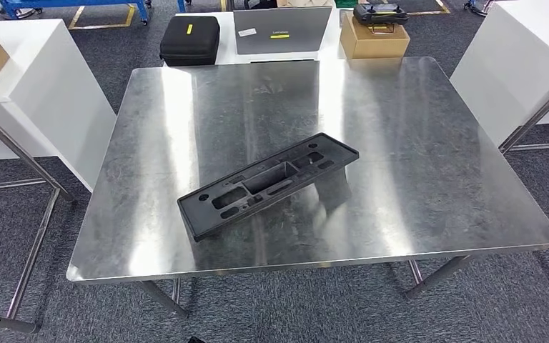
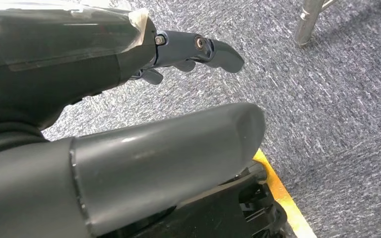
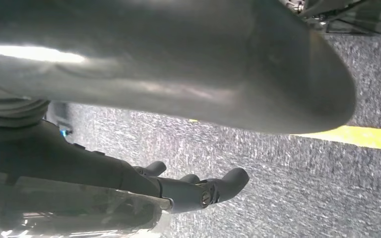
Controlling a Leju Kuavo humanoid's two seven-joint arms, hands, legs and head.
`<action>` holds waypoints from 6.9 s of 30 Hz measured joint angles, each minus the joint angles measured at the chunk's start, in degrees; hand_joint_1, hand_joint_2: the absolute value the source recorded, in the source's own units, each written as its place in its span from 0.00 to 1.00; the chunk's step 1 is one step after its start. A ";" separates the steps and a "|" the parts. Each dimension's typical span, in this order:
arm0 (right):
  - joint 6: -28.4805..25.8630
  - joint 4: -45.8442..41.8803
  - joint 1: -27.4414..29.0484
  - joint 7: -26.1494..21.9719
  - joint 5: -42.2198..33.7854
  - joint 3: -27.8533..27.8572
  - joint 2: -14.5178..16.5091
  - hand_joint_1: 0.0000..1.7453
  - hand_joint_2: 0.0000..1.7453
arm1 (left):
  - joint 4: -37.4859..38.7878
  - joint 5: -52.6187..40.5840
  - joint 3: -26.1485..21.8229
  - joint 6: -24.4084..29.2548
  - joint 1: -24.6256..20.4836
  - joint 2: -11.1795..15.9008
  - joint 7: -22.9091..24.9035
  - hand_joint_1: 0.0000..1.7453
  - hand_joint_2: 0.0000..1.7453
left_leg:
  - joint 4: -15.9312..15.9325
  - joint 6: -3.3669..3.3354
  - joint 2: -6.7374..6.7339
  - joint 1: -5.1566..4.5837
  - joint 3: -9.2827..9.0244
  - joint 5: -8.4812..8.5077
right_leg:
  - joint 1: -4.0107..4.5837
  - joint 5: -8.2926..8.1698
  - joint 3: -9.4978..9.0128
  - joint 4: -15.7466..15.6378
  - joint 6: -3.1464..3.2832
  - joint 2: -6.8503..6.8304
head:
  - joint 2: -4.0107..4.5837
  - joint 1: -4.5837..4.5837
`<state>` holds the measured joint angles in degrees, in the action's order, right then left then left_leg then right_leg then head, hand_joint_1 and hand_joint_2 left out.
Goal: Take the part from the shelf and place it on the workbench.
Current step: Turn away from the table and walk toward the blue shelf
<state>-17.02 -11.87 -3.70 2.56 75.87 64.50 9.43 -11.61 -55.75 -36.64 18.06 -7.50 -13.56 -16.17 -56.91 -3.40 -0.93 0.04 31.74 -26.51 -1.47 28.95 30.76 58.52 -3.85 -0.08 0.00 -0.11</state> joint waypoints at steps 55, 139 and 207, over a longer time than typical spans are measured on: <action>1.78 0.00 -0.06 1.62 0.51 0.00 0.38 0.00 0.00 | -0.07 -0.07 -0.09 0.07 -0.52 0.16 1.92 0.00 0.00 | 1.25 -1.07 0.14 0.02 -0.23 0.75 | 0.75 5.08 7.44 13.68 2.43 0.14 | 0.00 0.08; 2.96 0.04 -0.12 0.87 1.85 -2.16 1.34 0.00 0.00 | -0.13 -1.21 0.11 1.98 -0.91 0.31 1.11 0.00 0.00 | -0.60 -0.19 -0.02 -0.41 -0.21 -0.83 | 1.28 -1.79 -0.51 -2.02 2.76 -1.57 | 0.00 -0.57; 3.07 0.09 0.02 -0.03 1.91 -2.25 1.54 0.00 0.00 | -0.13 -1.34 0.16 2.44 -1.18 0.19 2.31 0.00 0.00 | -16.55 2.64 1.08 0.65 9.07 -6.50 | 0.00 -1.12 -1.20 -2.07 3.37 -1.96 | 0.00 -1.13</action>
<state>-13.95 -11.78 -3.68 2.53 77.78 62.25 10.97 -11.74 -57.09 -36.48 20.50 -8.68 -13.37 -13.86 -73.46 -0.75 0.15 0.69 40.81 -33.00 -1.48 27.83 29.56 56.45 -0.48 -2.04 0.00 -1.24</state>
